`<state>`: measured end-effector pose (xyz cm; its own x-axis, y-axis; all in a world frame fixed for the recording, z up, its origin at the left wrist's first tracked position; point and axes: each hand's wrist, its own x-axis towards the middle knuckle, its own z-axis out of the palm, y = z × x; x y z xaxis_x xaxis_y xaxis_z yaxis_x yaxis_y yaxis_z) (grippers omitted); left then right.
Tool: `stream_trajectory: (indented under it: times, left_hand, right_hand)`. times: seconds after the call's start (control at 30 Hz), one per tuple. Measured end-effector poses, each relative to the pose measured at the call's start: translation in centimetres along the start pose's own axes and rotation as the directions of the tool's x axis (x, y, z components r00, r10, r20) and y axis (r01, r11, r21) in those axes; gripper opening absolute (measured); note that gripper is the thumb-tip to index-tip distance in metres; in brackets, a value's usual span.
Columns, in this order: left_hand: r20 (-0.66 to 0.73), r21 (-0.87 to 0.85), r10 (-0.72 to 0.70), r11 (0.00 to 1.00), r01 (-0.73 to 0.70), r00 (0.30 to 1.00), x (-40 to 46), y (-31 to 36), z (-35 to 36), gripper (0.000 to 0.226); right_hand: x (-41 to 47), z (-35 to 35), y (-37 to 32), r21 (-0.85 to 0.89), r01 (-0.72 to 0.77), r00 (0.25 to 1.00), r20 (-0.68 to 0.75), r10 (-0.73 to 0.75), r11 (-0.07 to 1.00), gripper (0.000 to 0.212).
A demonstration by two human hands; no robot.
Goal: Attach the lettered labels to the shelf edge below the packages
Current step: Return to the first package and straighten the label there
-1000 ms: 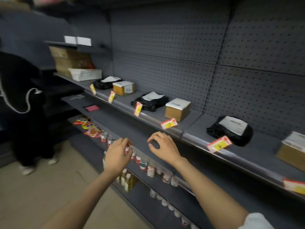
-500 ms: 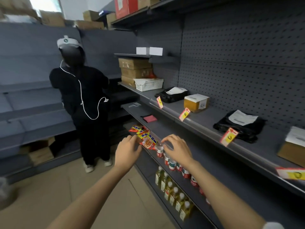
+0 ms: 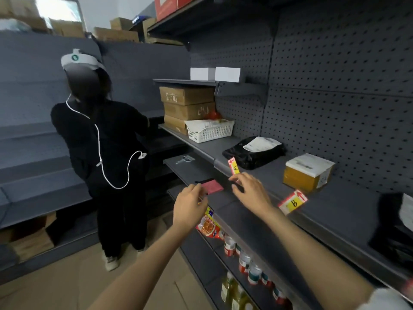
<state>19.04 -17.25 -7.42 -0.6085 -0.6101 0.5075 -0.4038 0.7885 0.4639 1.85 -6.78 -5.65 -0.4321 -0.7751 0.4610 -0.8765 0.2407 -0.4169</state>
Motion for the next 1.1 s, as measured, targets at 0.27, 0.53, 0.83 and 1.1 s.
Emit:
stream_trajectory:
  times: [0.27, 0.53, 0.83, 1.1]
  left_hand:
    - [0.064, -0.113, 0.058, 0.992, -0.051, 0.996, 11.7, -3.2, 6.4, 0.020]
    - [0.195, -0.287, 0.352, 0.913, -0.290, 0.915, 21.7, -5.9, 12.7, 0.017]
    - [0.278, -0.578, 0.587, 0.735, -0.355, 0.761, 23.7, -7.0, 13.9, 0.025]
    - [0.379, -0.700, 0.521, 0.702, -0.132, 0.765, 25.8, -7.6, 12.9, 0.023]
  right_hand:
    - [12.2, 2.8, 4.9, -0.223, -0.166, 0.986, -0.053, 0.158, 0.961, 0.038]
    - [14.8, 3.3, 7.2, -0.244, -0.271, 0.954, 0.061, 0.294, 0.931, 0.027]
    - [13.8, 5.6, 3.3, -0.166, -0.549, 0.829, -0.233, 0.508, 0.819, 0.016]
    - [15.5, 9.3, 0.6, -0.017, -0.645, 0.704, -0.402, 0.586, 0.764, 0.011]
